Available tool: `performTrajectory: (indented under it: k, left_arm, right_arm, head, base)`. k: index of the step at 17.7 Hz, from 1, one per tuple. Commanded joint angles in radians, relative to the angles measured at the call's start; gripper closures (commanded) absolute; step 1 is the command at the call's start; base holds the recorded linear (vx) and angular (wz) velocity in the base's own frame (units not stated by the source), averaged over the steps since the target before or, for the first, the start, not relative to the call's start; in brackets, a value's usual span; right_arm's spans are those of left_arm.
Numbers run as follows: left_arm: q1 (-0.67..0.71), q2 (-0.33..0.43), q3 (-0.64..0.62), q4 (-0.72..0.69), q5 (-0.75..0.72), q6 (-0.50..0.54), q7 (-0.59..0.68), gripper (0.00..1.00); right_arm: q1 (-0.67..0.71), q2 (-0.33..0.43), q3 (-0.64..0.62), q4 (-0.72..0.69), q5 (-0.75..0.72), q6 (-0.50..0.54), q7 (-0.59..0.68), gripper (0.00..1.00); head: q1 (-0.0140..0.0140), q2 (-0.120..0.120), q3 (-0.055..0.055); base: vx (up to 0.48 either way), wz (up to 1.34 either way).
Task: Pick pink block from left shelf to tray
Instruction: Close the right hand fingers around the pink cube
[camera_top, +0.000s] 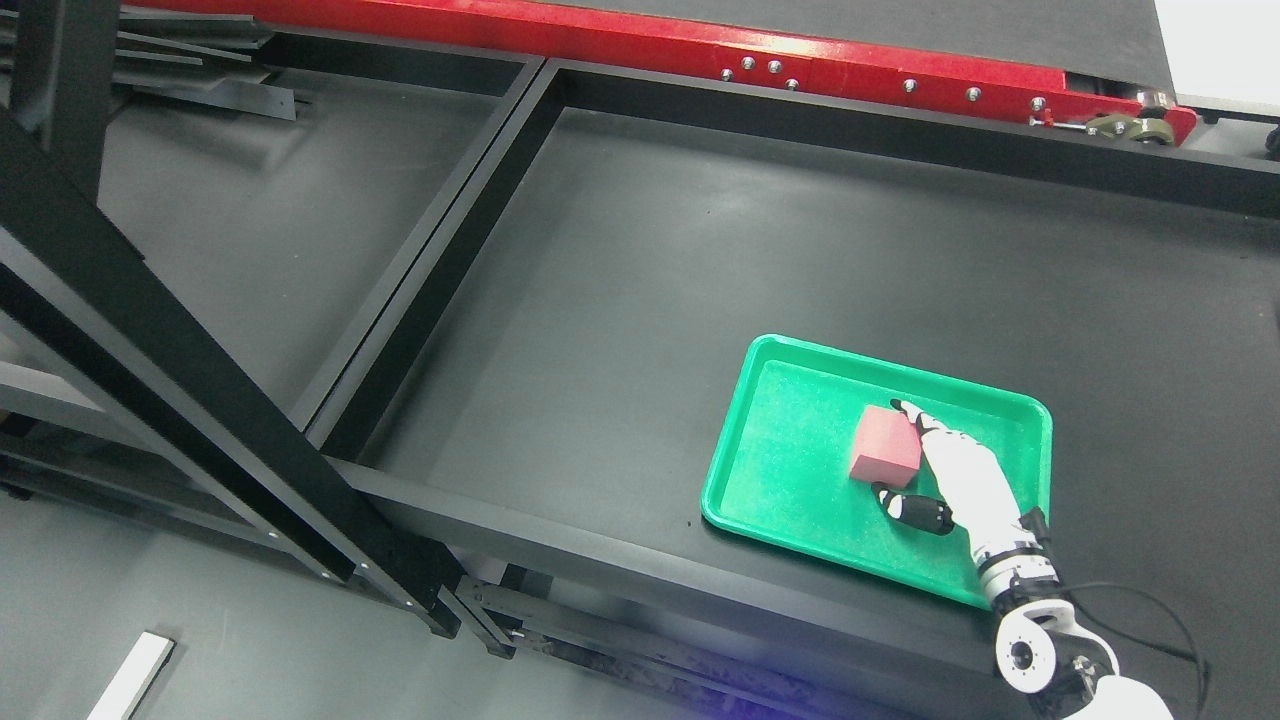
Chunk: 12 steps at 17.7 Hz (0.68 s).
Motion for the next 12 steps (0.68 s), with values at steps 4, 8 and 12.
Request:
performTrajectory:
  k: [4,8,12]
  left_arm:
    - [0.009,0.017,0.0,0.0,-0.002,0.0,0.001,0.0]
    - [0.009,0.017,0.0,0.0,-0.002,0.0,0.001,0.0]
    - [0.009,0.017,0.0,0.0,-0.002,0.0,0.001,0.0]
  right_arm:
    - [-0.003,-0.002,0.007,0.036,-0.011,-0.007,-0.023,0.98]
    - [0.005,0.001,-0.038,0.022,-0.048,-0.09,-0.096,0.98]
    - [0.022,0.004,-0.074,-0.024,-0.049,-0.153,-0.236,0.98]
  head:
    - [0.0,0.0,0.0]
    - [0.0,0.0,0.0]
    - [0.0,0.0,0.0]
  base:
    - [0.0,0.0]
    - [0.0,0.0]
    - [0.0,0.0]
